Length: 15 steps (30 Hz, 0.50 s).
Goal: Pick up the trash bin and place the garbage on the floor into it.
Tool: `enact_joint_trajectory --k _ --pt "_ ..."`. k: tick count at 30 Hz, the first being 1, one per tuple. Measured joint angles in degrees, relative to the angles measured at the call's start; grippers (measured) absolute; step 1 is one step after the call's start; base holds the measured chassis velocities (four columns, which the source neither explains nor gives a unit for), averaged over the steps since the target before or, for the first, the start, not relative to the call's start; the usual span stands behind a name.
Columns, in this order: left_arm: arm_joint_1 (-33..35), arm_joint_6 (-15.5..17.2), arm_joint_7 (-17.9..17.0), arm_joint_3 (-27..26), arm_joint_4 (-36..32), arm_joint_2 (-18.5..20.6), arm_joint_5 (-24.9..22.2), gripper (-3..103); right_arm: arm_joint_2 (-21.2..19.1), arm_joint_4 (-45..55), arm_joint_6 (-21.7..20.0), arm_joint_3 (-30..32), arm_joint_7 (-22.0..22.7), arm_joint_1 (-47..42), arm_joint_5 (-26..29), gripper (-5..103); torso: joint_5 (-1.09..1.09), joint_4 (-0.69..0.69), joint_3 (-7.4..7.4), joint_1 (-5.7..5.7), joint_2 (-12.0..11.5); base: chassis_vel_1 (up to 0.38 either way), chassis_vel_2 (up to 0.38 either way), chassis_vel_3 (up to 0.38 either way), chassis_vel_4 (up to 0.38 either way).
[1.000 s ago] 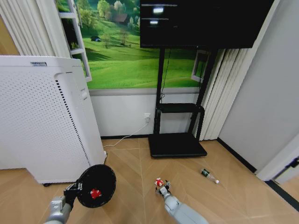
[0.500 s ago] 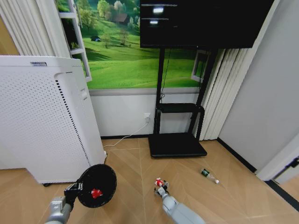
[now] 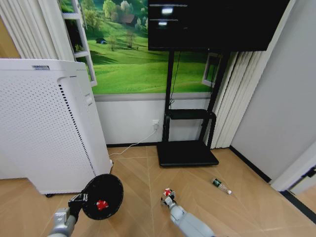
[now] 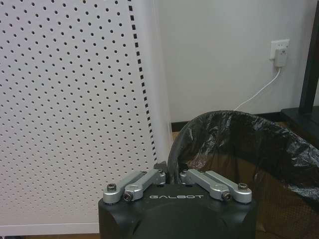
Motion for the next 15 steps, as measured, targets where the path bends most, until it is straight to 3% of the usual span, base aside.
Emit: enact_joint_trajectory --k 1,2,3,4,6,7,10,15 --pt "0.00 0.00 0.00 0.00 0.03 0.01 -0.01 7 0.09 -0.19 0.12 0.04 -0.15 0.05 -0.15 85 0.00 0.00 0.00 0.00 0.00 0.000 0.000 0.000 0.000" --pt "0.00 -0.03 0.00 -0.01 0.12 0.03 -0.03 7 0.32 -0.76 0.44 0.15 -0.67 0.19 -0.58 75 0.00 0.00 0.00 0.00 0.00 0.000 0.000 0.000 0.000" --pt "0.00 -0.03 0.00 -0.01 0.12 0.03 -0.03 7 0.32 -0.76 0.44 0.15 -0.67 0.19 -0.58 75 0.00 0.00 0.00 0.00 0.00 0.000 0.000 0.000 0.000" --pt "0.00 -0.10 0.00 -0.03 0.18 0.05 -0.04 7 0.36 -1.08 0.90 0.17 -1.29 0.25 -0.86 63 0.00 0.00 0.00 0.00 0.00 0.000 0.000 0.000 0.000" --pt "0.00 -0.12 0.00 -0.05 0.22 0.05 -0.04 7 0.35 -1.23 1.23 0.19 -1.84 0.25 -0.99 63 0.00 0.00 0.00 0.00 0.00 0.000 0.000 0.000 0.000" --pt "0.02 -0.12 0.00 -0.04 0.25 0.00 -0.04 7 0.30 -1.28 1.47 0.37 -2.06 0.24 -1.06 53 0.00 0.00 0.00 0.00 0.00 0.000 0.000 0.000 0.000" --pt "0.04 -0.13 0.00 0.03 0.29 -0.13 0.04 7 0.06 -1.07 1.56 0.51 -2.32 -0.03 -1.07 48 0.00 0.00 0.00 0.00 0.00 0.000 0.000 0.000 0.000" --pt "0.19 -0.20 0.00 0.07 0.30 -0.31 0.20 7 -0.26 -0.64 1.86 0.91 -2.42 -0.50 -1.15 26 0.00 0.00 0.00 0.00 0.00 0.000 0.000 0.000 0.000"
